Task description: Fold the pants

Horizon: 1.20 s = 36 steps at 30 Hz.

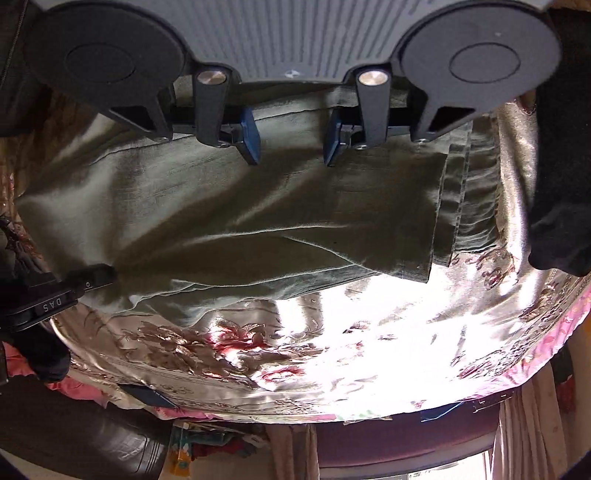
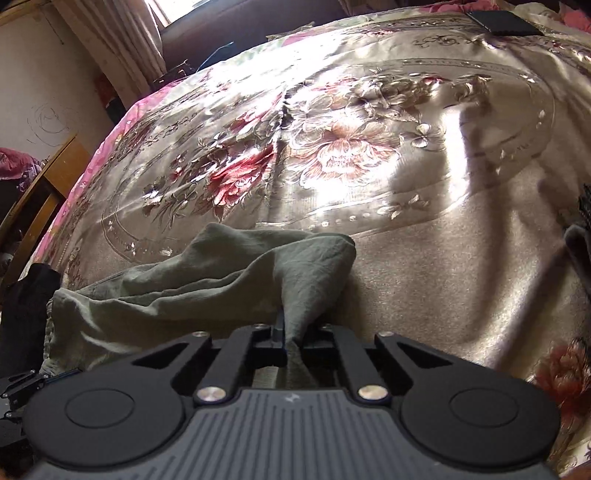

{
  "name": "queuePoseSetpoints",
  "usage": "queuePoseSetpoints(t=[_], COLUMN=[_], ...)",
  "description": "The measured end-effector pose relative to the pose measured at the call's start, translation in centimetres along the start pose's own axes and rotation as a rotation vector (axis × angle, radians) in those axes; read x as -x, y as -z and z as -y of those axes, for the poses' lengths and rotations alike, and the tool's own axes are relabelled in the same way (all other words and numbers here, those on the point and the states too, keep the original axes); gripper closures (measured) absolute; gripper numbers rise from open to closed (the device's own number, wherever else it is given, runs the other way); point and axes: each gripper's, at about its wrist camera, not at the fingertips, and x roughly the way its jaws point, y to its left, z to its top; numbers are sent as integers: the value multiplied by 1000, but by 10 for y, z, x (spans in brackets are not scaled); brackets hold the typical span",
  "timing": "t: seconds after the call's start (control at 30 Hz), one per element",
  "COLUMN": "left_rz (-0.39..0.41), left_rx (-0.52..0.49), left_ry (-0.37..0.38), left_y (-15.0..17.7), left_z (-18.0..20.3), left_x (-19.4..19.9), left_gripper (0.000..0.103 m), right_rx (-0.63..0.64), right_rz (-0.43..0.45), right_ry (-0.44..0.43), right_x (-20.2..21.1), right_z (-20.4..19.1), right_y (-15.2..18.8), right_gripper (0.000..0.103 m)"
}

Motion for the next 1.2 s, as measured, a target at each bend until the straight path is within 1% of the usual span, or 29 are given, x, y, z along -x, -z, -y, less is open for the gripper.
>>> queuePoseSetpoints(t=[0.07, 0.1, 0.13, 0.2, 0.27, 0.3, 0.37, 0.4, 0.47, 0.5, 0.57, 0.63, 0.67, 0.7, 0.73, 0.77, 0.8, 0.83, 0.87, 0.9, 0.97, 1.0, 1.03, 1.1, 1.13, 1.2], left_rz=[10, 12, 17, 28, 43, 51, 60, 64, 74, 80, 87, 82, 79, 78, 79, 80, 84, 88, 90, 88, 81, 80, 78, 72, 70, 65], left_rx=[12, 27, 39, 49, 65, 77, 92, 97, 99, 102, 117, 145, 152, 155, 158, 158, 158, 162, 167, 174, 190, 190, 186, 168, 162, 145], left_ry=[-11, -15, -15, -37, -74, -91, -117, -124, -113, -108, -94, -83, -78, -73, -70, -68, -65, -62, -57, -52, -58, -60, -63, -71, -73, -73], left_y=[0, 1, 4, 11, 17, 19, 22, 23, 25, 25, 24, 23, 24, 24, 25, 26, 27, 27, 27, 27, 28, 29, 30, 30, 30, 28], left_z=[-1, -4, -10, -19, -29, -34, -41, -43, -43, -43, -46, -51, -53, -53, -54, -54, -54, -55, -56, -58, -60, -60, -59, -56, -55, -52], left_x=[4, 9, 15, 28, 38, 41, 41, 41, 39, 38, 35, 31, 29, 27, 26, 25, 26, 26, 27, 28, 29, 30, 30, 30, 29, 28], left_gripper=[52, 52, 52, 52, 52, 51, 50, 50, 49, 48, 46, 45, 45, 45, 45, 46, 46, 46, 46, 46, 46, 46, 46, 46, 46, 46], right_rx=[17, 41, 68, 149, 253, 337, 476, 533, 582, 572, 556, 543, 527, 505, 475, 450, 433, 427, 429, 427, 420, 408, 372, 302, 281, 211], right_rz=[28, 61, 107, 193, 239, 254, 281, 301, 332, 331, 326, 339, 322, 309, 305, 316, 331, 331, 303, 269, 237, 230, 198, 139, 126, 98], right_ry=[65, 114, 158, 200, 186, 161, 162, 176, 201, 225, 306, 440, 521, 576, 591, 550, 467, 362, 228, 153, 96, 93, 103, 149, 201, 376], right_x=[6, 13, 22, 37, 46, 47, 43, 38, 31, 26, 19, 15, 14, 15, 22, 31, 41, 47, 49, 44, 28, 19, 9, -7, -12, -21], right_z=[0, -4, -10, -32, -61, -84, -124, -142, -160, -162, -158, -142, -128, -116, -109, -109, -114, -121, -133, -144, -154, -152, -145, -120, -104, -62], right_y=[-2, -2, -1, 6, 17, 23, 31, 32, 26, 20, 6, -8, -13, -16, -16, -13, -8, -4, 1, 4, 10, 12, 13, 13, 14, 12], right_gripper=[87, 83, 83, 83, 83, 82, 79, 72, 61, 61, 61, 60, 60, 60, 60, 60, 60, 60, 62, 62, 63, 63, 63, 63, 63, 62])
